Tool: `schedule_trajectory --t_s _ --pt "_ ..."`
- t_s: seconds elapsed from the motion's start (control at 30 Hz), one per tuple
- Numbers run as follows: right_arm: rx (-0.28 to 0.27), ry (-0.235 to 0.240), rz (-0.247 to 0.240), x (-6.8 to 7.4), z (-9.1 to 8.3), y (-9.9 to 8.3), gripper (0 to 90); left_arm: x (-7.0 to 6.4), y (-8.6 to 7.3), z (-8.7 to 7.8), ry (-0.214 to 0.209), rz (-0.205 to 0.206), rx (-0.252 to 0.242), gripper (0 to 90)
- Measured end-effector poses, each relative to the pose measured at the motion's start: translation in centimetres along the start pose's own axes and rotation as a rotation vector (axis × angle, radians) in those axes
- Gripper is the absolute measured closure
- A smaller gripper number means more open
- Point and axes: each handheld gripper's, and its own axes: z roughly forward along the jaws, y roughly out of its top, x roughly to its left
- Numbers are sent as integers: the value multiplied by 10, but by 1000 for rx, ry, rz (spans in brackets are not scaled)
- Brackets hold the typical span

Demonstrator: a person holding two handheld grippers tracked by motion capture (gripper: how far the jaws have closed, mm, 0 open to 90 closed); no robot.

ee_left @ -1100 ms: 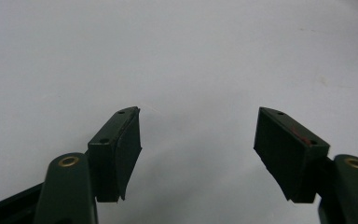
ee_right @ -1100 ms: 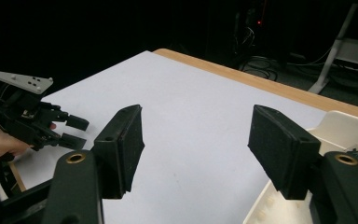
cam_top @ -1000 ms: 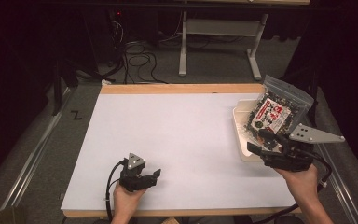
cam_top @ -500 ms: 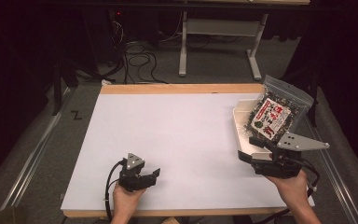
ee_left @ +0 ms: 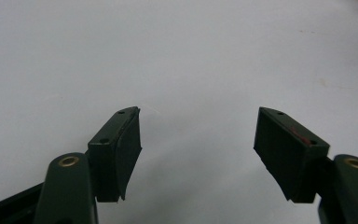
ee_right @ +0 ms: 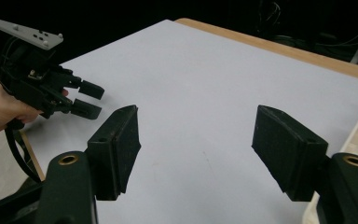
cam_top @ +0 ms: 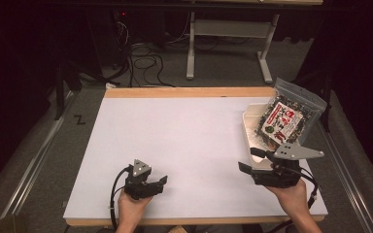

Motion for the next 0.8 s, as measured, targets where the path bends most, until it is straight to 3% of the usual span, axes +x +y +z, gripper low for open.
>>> schedule_trajectory --t_s 0.1,0.37,0.8 --pt "19 2 1 3 11 -3 322 2 0 -1 0 -5 1 322" --pt "45 19 -55 8 26 -9 370 1 -1 0 -1 -4 1 322" --pt "94 38 -28 7 48 -23 379 1 -1 0 2 -5 6 321"
